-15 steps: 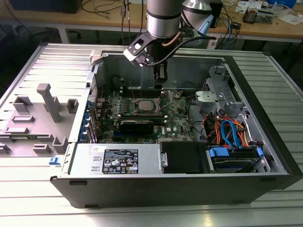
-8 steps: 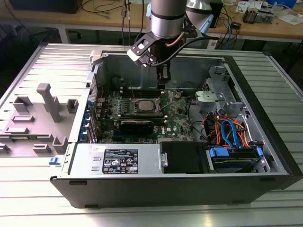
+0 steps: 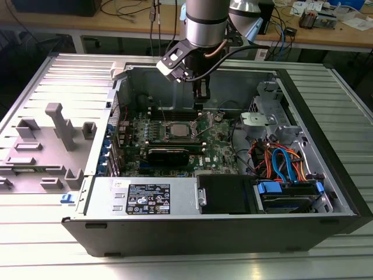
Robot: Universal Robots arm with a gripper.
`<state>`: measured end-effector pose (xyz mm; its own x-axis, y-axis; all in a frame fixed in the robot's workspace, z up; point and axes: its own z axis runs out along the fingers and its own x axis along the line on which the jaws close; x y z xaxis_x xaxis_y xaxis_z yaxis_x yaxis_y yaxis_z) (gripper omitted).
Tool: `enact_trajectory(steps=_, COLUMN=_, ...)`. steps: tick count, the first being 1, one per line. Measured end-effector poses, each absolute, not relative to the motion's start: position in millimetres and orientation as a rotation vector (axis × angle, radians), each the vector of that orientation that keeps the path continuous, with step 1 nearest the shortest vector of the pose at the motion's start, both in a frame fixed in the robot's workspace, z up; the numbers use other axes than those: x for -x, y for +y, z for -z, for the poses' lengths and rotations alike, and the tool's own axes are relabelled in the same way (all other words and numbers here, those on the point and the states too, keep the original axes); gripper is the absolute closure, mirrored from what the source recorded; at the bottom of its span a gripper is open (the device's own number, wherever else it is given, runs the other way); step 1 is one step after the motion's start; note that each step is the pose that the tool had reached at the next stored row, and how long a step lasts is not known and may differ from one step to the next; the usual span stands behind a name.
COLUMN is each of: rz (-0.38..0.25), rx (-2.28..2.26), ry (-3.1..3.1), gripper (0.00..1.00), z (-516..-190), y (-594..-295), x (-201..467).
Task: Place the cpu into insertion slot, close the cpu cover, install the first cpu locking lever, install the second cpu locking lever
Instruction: 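Close the cpu cover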
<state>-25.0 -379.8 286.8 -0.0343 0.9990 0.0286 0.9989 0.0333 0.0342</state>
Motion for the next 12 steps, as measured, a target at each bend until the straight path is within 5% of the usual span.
enact_trajectory(steps=12, rz=-0.07, rx=-2.181, ry=2.256, gripper=0.89, z=-286.0, y=-379.6, x=-2.0)
